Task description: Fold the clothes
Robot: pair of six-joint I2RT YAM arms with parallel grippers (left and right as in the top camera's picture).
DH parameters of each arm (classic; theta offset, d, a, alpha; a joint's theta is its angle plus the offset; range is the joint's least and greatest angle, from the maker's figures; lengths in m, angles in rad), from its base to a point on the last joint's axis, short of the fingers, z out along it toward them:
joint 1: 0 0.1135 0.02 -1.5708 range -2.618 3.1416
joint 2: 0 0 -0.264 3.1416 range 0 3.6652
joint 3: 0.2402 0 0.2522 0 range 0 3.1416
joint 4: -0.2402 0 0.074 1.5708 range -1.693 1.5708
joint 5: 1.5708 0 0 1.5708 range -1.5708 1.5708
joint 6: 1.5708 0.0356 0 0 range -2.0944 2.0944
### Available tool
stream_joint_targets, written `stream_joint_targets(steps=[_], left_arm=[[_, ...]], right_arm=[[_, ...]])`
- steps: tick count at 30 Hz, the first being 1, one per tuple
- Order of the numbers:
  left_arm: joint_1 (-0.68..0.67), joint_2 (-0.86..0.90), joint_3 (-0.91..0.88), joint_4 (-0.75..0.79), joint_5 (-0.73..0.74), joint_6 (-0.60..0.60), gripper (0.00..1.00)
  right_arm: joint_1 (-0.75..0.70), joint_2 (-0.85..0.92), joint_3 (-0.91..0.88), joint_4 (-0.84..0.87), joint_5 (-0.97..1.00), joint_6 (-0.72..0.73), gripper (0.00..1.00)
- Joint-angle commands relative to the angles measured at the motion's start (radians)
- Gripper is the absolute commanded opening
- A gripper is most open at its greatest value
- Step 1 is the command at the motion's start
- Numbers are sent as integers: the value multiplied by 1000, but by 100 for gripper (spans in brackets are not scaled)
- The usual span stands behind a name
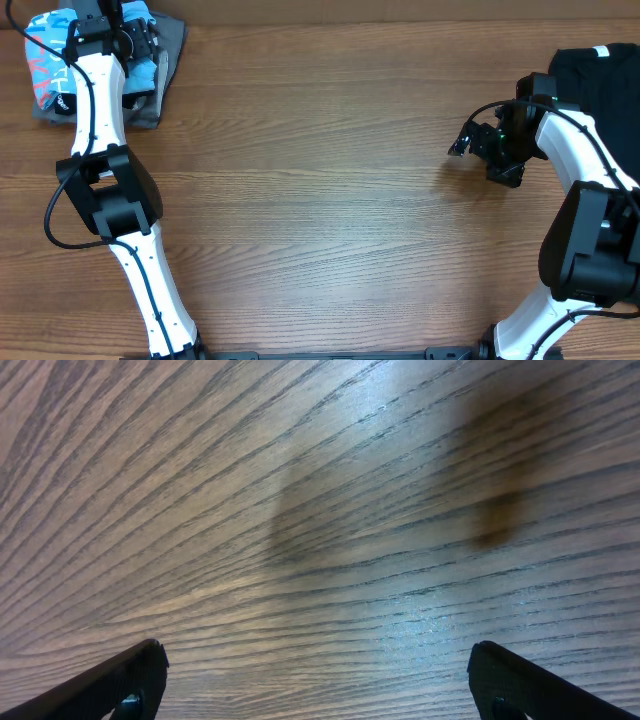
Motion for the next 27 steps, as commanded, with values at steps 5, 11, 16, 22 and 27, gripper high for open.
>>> stream_joint_targets(steps=[5, 11, 16, 22, 27], left_arm=[[0, -40, 164, -19, -5, 63, 78], [3, -96, 301, -122, -52, 114, 64], [3, -129, 325, -272, -48, 131, 69], [-13, -166, 328, -423, 26, 76, 100], [-25, -166, 327, -509, 111, 63, 100]], right_arm=[[0, -13, -4, 19, -2, 48, 100], [0, -16, -4, 14, -2, 50, 100], [0, -21, -4, 7, -2, 53, 100], [0, -144, -2, -5, -1, 73, 100], [8, -369, -3, -64, 34, 73, 99]])
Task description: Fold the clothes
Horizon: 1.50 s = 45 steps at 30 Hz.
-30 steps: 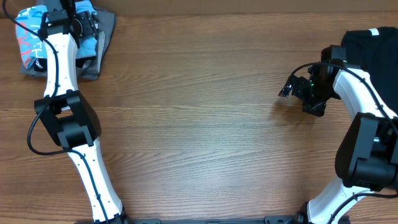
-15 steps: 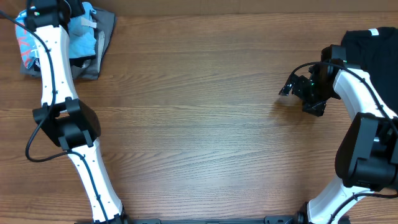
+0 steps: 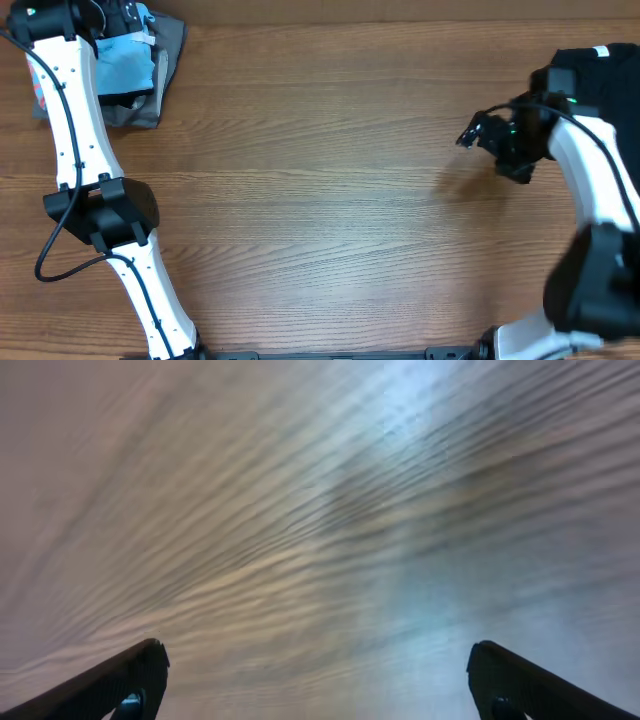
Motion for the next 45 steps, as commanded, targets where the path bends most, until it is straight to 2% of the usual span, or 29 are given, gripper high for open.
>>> stream_joint_targets(steps=[1, 8, 13, 18, 22, 38, 45], left_arm=[[-19, -33, 17, -47, 85, -24, 100], [-20, -33, 17, -158, 85, -24, 100], [-20, -33, 17, -153, 84, -23, 100], [-20, -33, 17, -154, 84, -23, 100], [-20, -33, 17, -153, 84, -23, 100], [-19, -33, 17, -153, 84, -23, 100], [-19, -33, 17, -153, 84, -23, 100]], right_arm=[[18, -214, 5, -31, 59, 12, 99], [191, -543, -12, -161, 373, 70, 100], [338, -757, -69, -223, 541, 172, 100], [369, -918, -110, -226, 610, 199, 100], [369, -962, -110, -237, 609, 199, 100], [369, -959, -110, -296, 594, 199, 100], [367, -965, -151, -261, 572, 203, 100]])
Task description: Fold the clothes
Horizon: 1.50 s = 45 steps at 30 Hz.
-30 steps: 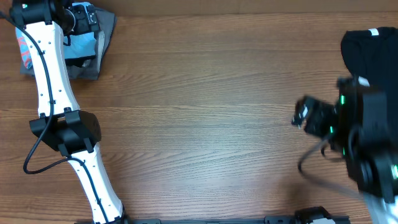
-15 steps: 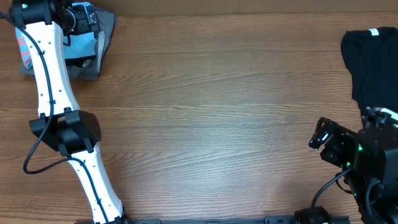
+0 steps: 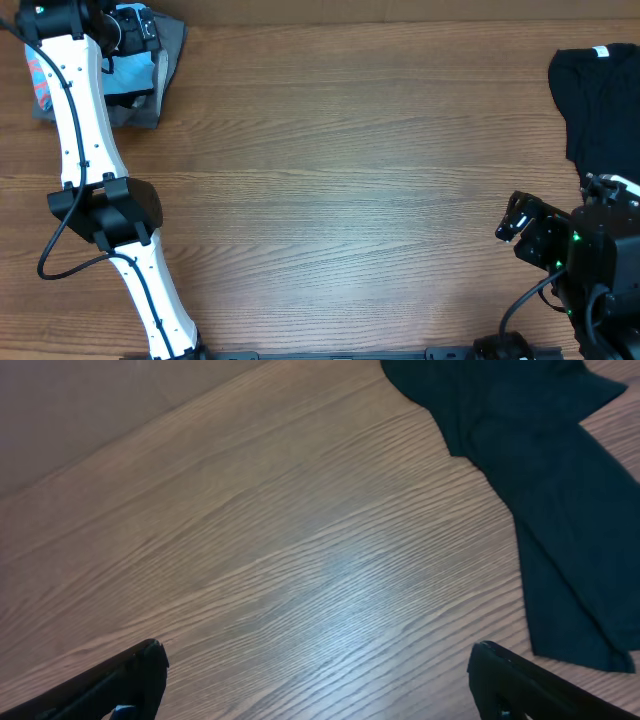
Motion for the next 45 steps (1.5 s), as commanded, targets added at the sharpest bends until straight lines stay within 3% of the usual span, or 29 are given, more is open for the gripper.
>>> stream_joint_targets(steps=[1, 9, 14, 22, 32, 38, 45], left_arm=[[-3, -32, 17, 3, 10, -10, 100], [-2, -32, 17, 3, 10, -10, 100], [-3, -32, 17, 3, 10, -10, 100], [-2, -32, 17, 3, 10, -10, 100], [-2, -32, 17, 3, 10, -10, 100], [-2, -32, 17, 3, 10, -10, 100], [-2, -32, 17, 3, 10, -10, 100]], right_arm=[[6, -13, -51, 46, -8, 8, 100], [-45, -246, -505, 496, -40, -11, 100], [-141, -420, -817, 815, -231, -139, 100], [-162, -593, -1108, 1157, -286, -193, 100], [-162, -775, -1247, 1241, -291, -195, 100], [-162, -774, -1265, 1295, -343, -283, 100], [-162, -774, -1265, 1270, -342, -290, 100]])
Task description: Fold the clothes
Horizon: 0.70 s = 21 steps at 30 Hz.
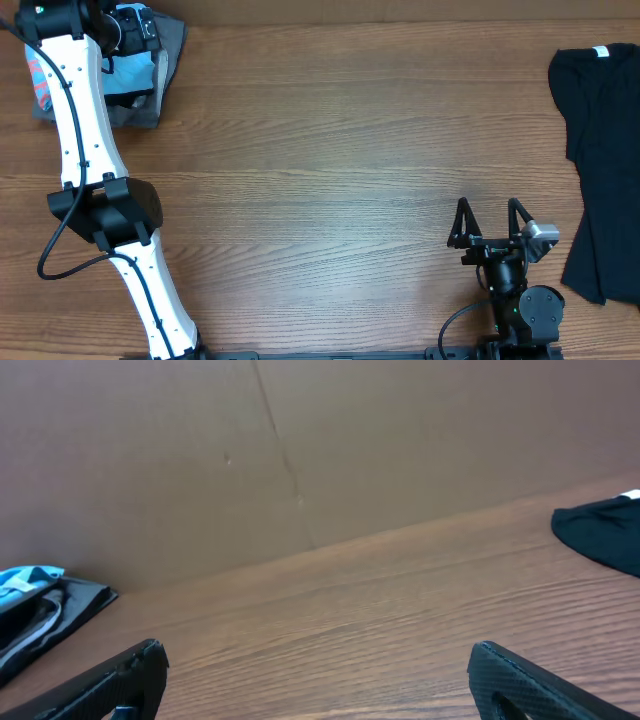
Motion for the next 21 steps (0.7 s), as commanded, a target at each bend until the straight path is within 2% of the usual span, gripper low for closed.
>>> stream_joint_targets(steps=[1, 21], left_arm=[[-2, -32, 17, 3, 6, -10, 100], [-2, -32, 17, 3, 6, -10, 100]], right_arm=[[-3, -12, -11, -36, -9, -23, 100], [-3, -12, -11, -35, -1, -52, 100]])
